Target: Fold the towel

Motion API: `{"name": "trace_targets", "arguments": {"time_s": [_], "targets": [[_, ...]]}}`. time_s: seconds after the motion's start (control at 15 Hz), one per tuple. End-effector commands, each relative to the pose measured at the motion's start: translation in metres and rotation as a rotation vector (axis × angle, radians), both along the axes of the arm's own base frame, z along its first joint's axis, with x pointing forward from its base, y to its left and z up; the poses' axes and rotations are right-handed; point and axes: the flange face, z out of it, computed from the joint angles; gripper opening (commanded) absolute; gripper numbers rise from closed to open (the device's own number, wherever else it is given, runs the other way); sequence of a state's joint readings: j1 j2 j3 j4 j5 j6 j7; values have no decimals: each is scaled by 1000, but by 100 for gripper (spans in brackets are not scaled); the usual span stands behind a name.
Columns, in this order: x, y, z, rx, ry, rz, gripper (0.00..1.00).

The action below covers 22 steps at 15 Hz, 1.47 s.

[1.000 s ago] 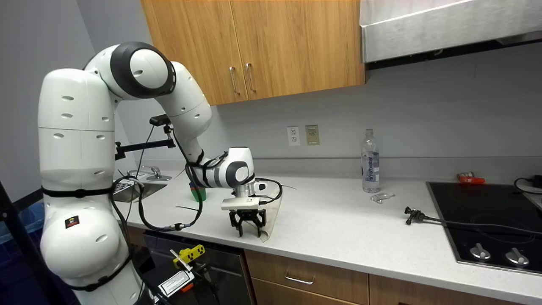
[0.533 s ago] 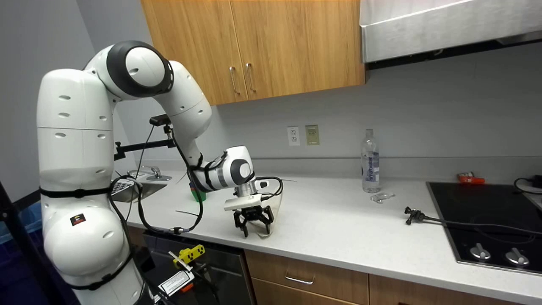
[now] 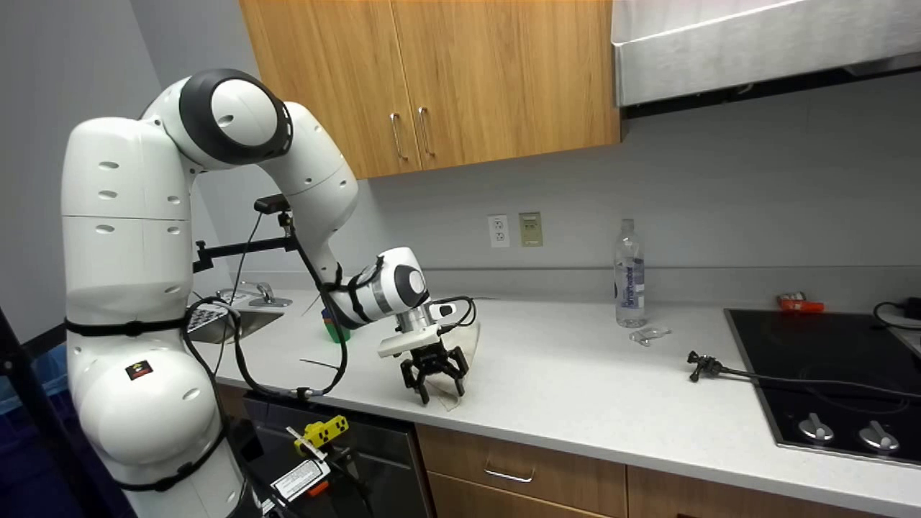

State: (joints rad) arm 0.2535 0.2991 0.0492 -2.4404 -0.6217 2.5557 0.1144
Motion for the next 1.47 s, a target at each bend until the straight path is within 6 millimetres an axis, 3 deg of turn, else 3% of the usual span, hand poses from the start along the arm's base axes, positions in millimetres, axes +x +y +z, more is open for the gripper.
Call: {"name": "trace_targets", "arguments": {"time_s": [0.0, 0.47, 0.73, 1.13, 1.27, 1.4], "targets": [[4, 4, 7, -26, -63, -1, 95], [6, 19, 5, 144, -124, -89, 96], [5, 21, 2, 179, -131, -128, 87], [3, 23, -1, 205, -101, -185, 84], [2, 24, -1, 215, -97, -198, 79], [1, 25, -2, 229, -91, -209, 55]]}}
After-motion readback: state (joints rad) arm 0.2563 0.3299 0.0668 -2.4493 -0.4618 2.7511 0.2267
